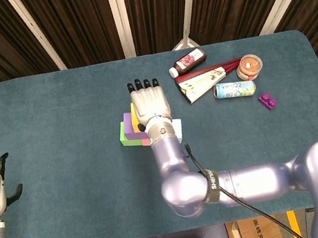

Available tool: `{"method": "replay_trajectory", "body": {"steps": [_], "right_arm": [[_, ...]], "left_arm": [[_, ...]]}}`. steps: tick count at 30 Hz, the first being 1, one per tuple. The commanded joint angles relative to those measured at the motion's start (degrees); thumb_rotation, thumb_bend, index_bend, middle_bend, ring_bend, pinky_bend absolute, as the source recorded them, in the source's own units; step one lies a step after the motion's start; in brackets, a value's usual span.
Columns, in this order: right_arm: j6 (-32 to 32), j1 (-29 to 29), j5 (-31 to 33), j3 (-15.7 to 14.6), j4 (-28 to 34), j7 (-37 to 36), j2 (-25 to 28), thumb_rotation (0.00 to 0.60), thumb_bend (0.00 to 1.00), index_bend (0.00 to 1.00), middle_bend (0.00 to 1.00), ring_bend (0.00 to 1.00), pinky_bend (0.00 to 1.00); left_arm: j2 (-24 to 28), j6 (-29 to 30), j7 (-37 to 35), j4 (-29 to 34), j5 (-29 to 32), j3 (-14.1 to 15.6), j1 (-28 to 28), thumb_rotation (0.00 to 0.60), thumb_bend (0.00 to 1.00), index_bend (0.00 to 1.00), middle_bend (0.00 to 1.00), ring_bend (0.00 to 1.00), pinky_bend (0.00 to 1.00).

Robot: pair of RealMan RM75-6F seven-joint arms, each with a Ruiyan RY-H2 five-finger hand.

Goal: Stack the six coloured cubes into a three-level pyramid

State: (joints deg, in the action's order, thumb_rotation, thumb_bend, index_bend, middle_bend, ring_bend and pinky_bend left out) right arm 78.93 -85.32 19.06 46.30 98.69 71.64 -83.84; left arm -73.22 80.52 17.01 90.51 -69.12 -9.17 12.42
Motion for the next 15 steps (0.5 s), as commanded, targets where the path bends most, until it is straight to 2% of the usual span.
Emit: {"method": "replay_trajectory", "body": {"steps": [1,8,11,15], "right_arm": [[1.6,3.2,-1.4,-0.1,5.1,-2.1,3.7,0.600,0.29,0.00,0.03,0.00,0.00],[3.1,10.4,-3.4,-1.3,14.7,-6.9,10.5,0.600,0.29,0.00,0.03,0.00,0.00],[1.8,14.6,-6.7,-2.5,19.6,-10.4,13.8,0.600,0.29,0.00,0.03,0.00,0.00],[1.7,17.9,-10.4,-4.7,23.0,-13.4,16.7,0.600,0.29,0.00,0.03,0.00,0.00]], "left_arm": [[-0.1,0.2,-0.7,-0.4,-0.9,0.2,0.1,0.600,0.37,0.12,0.00,0.00,0.00],[-1.1,1.7,-1.8,-1.5,-2.8,0.1,0.0,0.600,0.37,0.12,0.00,0.00,0.00],[-1.7,2.5,-2.8,-2.3,-4.0,0.2,-0.1,0.600,0.37,0.12,0.00,0.00,0.00],[-1.8,2.7,-3.5,-2.7,-4.5,0.2,-0.2,0.600,0.37,0.12,0.00,0.00,0.00]]}}
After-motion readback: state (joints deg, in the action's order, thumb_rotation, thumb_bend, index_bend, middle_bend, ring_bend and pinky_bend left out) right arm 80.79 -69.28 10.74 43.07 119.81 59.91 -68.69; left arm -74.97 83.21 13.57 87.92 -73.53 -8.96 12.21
